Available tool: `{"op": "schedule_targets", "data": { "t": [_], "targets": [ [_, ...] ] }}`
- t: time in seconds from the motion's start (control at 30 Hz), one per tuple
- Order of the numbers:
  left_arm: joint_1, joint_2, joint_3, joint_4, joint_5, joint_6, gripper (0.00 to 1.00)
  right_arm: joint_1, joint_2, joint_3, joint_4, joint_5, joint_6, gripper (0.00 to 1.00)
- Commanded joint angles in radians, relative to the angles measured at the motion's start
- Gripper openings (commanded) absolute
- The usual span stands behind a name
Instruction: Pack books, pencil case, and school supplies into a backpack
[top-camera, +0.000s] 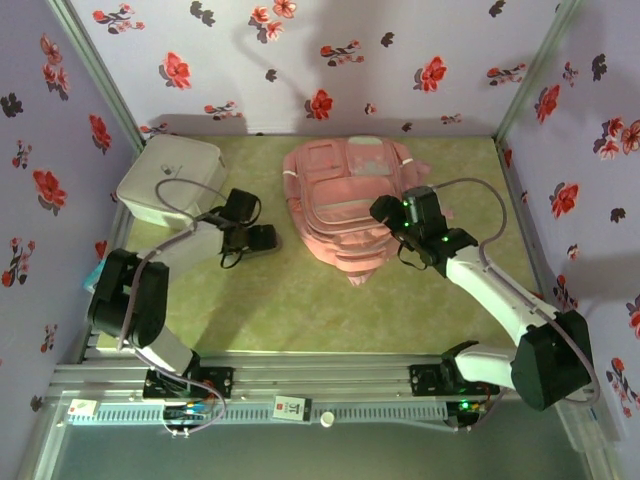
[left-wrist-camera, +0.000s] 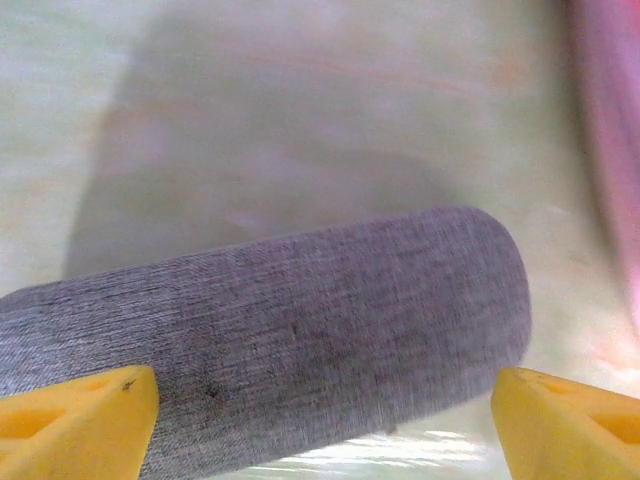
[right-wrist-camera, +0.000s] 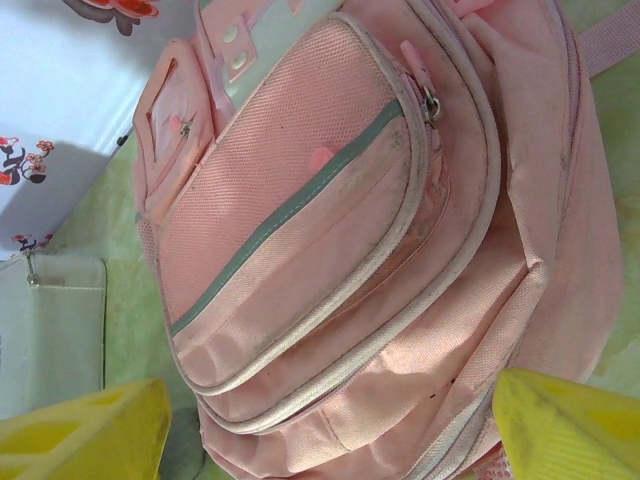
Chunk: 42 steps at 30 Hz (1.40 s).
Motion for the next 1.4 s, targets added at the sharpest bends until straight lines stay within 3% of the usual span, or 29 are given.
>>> {"op": "schedule_targets", "data": {
  "t": [0.0, 0.1, 0.27, 0.6, 0.83, 1.13, 1.37],
  "targets": [
    [-0.028, 0.012, 0.078, -0.091, 0.09, 0.053, 0.87, -0.003, -0.006, 0.031, 0.005, 0.01, -0.017, 0.84],
    [-0.027, -0.017, 0.138, -0.153, 0.091, 0.155, 0.91, -0.003, -0.008, 0.03, 0.004, 0.009, -0.022, 0.85],
    [-0.014, 0.016, 0.224, -0.267, 0.076, 0.473, 0.99, -0.003, -0.004, 0.019, 0.021, 0.002, -0.02, 0.85],
    [-0.004, 0.202, 0.342, -0.376, 0.089, 0.775, 0.99, -0.005, -0.012, 0.026, 0.019, -0.001, -0.028, 0.86],
    [0.049, 0.297, 0.379, -0.439, 0.1, 0.801, 0.95, -0.006, -0.024, 0.022, 0.014, 0.009, -0.024, 0.86],
    [0.021, 0.281, 0.32, -0.446, 0.166, 0.791, 0.79, -0.008, -0.015, 0.028, 0.02, 0.002, -0.017, 0.86],
    [0.009, 0.275, 0.282, -0.424, 0.152, 0.776, 0.75, -0.012, -0.013, 0.032, 0.021, -0.005, -0.017, 0.85]
  ]
}}
